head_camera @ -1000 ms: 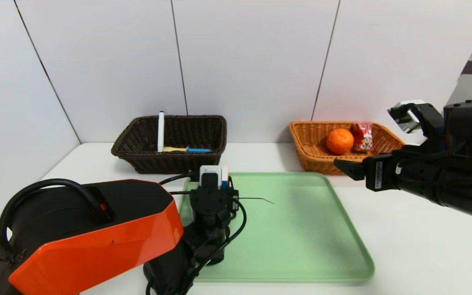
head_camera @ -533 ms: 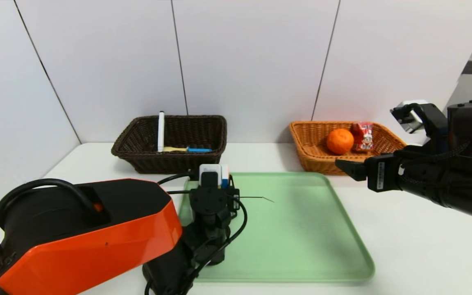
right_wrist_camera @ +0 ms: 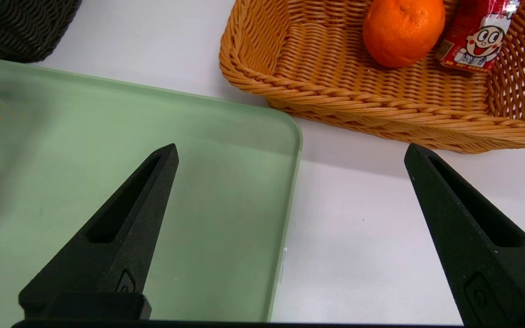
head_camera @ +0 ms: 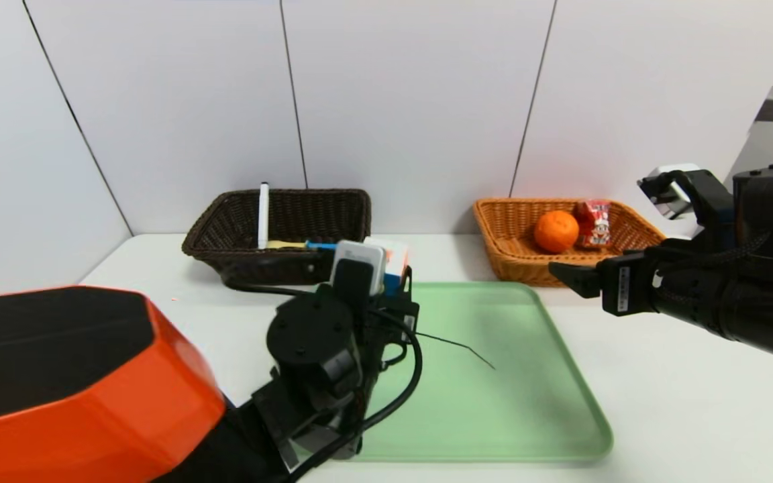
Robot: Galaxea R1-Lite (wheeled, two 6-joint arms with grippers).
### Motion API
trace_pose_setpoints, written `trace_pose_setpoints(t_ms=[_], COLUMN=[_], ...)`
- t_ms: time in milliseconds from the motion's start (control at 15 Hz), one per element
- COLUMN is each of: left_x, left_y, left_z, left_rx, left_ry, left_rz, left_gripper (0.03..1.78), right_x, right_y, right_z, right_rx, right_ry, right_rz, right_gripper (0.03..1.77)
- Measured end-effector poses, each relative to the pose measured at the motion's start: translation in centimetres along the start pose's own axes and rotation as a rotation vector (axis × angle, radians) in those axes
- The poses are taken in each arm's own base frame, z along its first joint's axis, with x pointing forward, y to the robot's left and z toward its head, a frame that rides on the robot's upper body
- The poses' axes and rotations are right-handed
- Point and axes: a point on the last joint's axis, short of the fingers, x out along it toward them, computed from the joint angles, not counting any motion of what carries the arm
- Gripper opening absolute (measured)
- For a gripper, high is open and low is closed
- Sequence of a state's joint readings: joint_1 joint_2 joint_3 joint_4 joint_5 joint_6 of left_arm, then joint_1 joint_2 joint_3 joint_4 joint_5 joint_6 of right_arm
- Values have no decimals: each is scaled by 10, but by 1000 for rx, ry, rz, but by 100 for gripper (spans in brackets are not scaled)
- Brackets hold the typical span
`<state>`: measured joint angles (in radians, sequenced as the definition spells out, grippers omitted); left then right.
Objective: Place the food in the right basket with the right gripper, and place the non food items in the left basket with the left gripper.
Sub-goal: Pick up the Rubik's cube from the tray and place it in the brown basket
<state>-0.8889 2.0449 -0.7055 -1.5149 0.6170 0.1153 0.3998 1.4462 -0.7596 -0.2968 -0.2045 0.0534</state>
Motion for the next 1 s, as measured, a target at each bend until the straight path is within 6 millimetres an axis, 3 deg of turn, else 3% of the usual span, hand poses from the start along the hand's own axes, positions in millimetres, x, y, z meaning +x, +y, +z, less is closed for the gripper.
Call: trace_pose_setpoints(t_ms=[267, 600, 800, 1000], left_x=[15, 44, 59, 76], left_y=[57, 137, 158, 167], left_z=[47, 98, 131, 148], left_rx=[84, 169, 142, 136], left_ry=[-3, 195, 326, 476], left_rz=[46, 137, 164, 175], left_gripper=[98, 97, 96, 94], right_x=[1, 4, 5, 7], right_y=[0, 0, 0, 1], right_z=[-2, -7, -8, -10], right_rx=[-3, -7, -9, -9], right_ry=[8, 30, 34, 44], right_rz=[0, -3, -4, -8], right_gripper=[171, 171, 171, 171])
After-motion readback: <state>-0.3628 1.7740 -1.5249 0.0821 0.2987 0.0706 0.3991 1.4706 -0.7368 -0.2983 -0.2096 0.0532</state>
